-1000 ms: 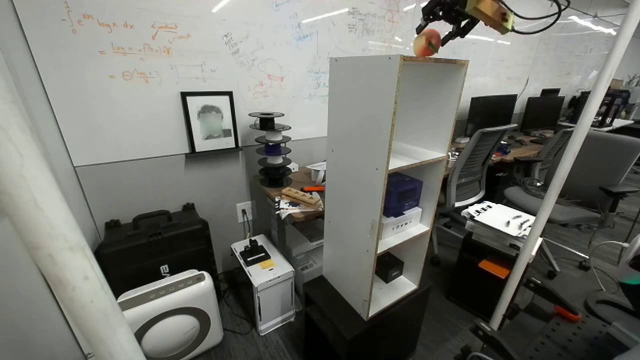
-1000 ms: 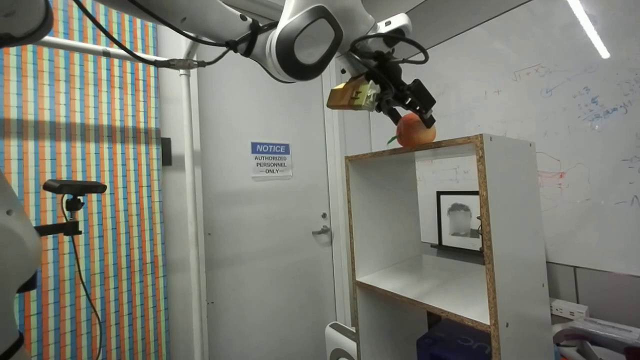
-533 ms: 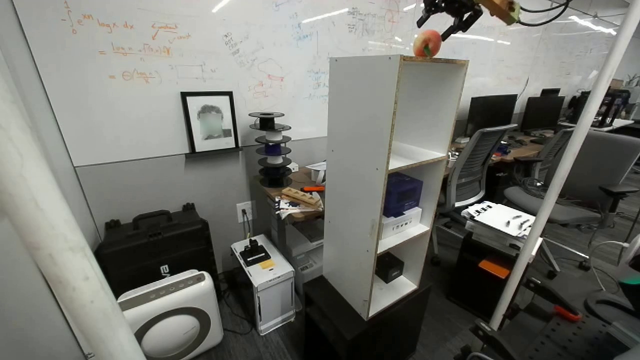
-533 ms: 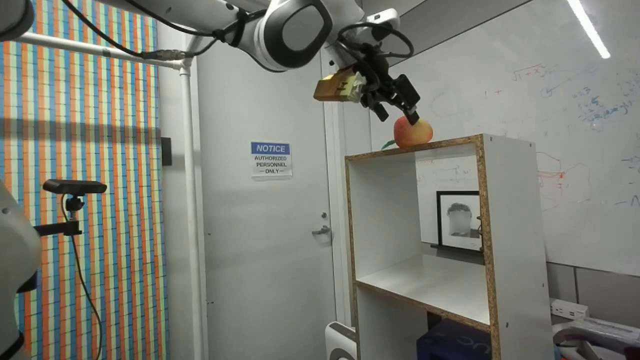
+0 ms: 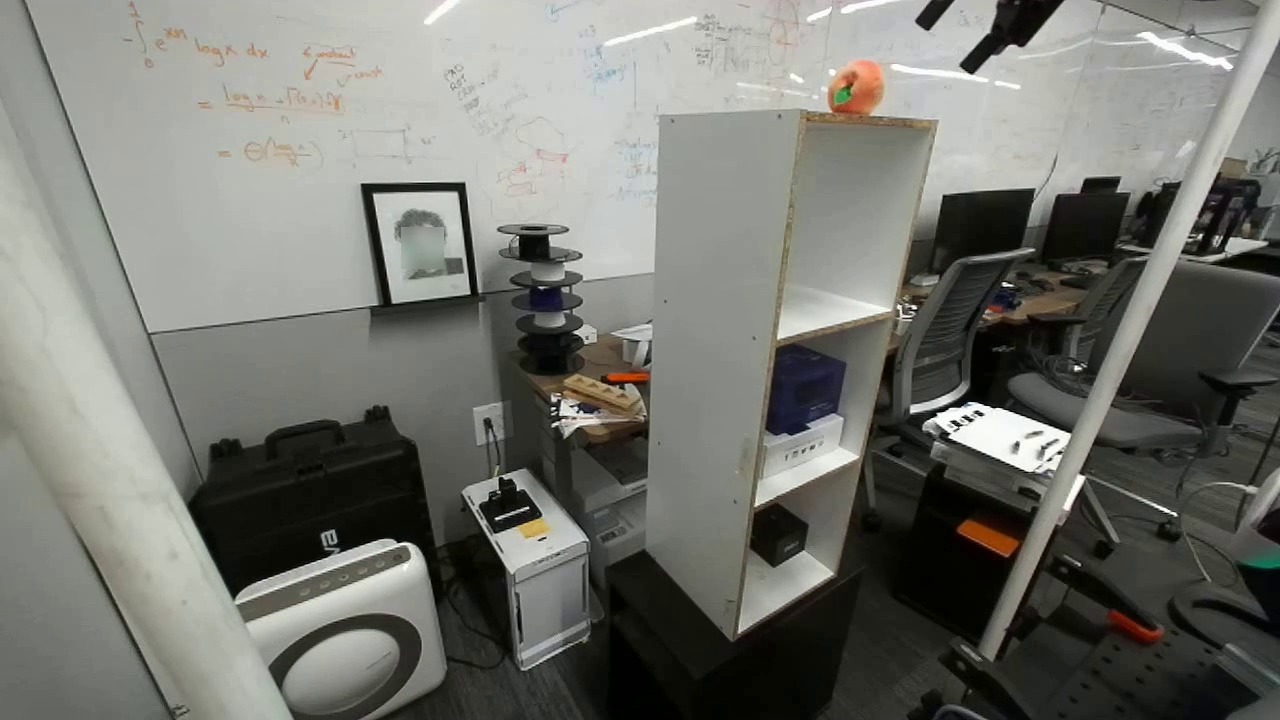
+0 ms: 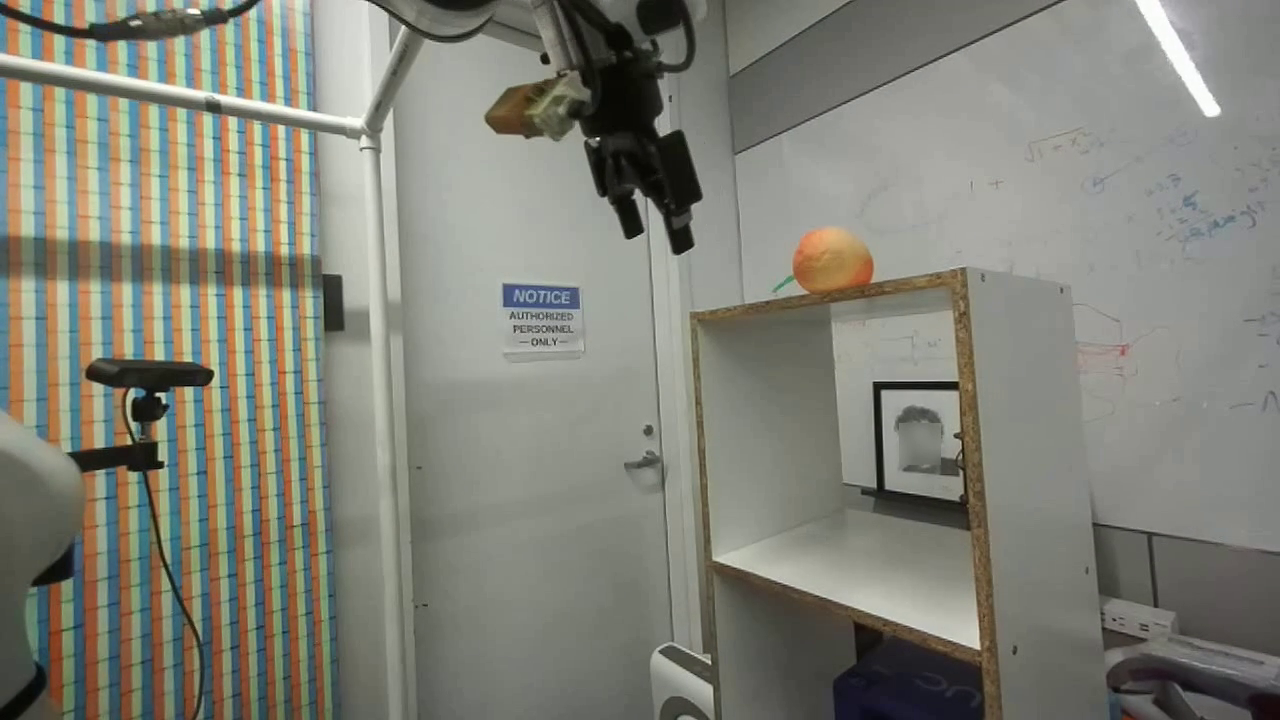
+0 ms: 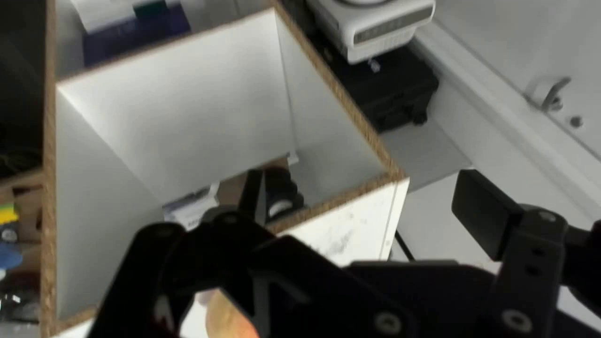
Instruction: Put the peach plushie on the top shelf
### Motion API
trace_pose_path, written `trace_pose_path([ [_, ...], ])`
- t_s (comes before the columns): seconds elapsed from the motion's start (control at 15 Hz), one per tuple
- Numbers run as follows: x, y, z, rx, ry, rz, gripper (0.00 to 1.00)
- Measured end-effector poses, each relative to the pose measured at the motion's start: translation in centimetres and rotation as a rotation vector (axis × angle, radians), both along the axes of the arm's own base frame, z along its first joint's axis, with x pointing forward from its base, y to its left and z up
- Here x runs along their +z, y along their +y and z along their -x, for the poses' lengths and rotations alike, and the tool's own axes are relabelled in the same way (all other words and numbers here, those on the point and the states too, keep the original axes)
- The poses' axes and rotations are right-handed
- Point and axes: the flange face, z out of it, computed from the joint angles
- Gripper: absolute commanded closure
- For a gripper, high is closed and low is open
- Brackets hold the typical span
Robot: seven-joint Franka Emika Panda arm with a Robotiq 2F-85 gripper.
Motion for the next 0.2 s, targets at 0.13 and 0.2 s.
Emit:
trace_pose_path([
  [0.13, -1.7, -1.2, 3.4, 0.025, 0.148, 0.003, 0.0],
  [0.2, -2.8, -2.0, 4.8, 0.023, 0.223, 0.015, 0.0],
])
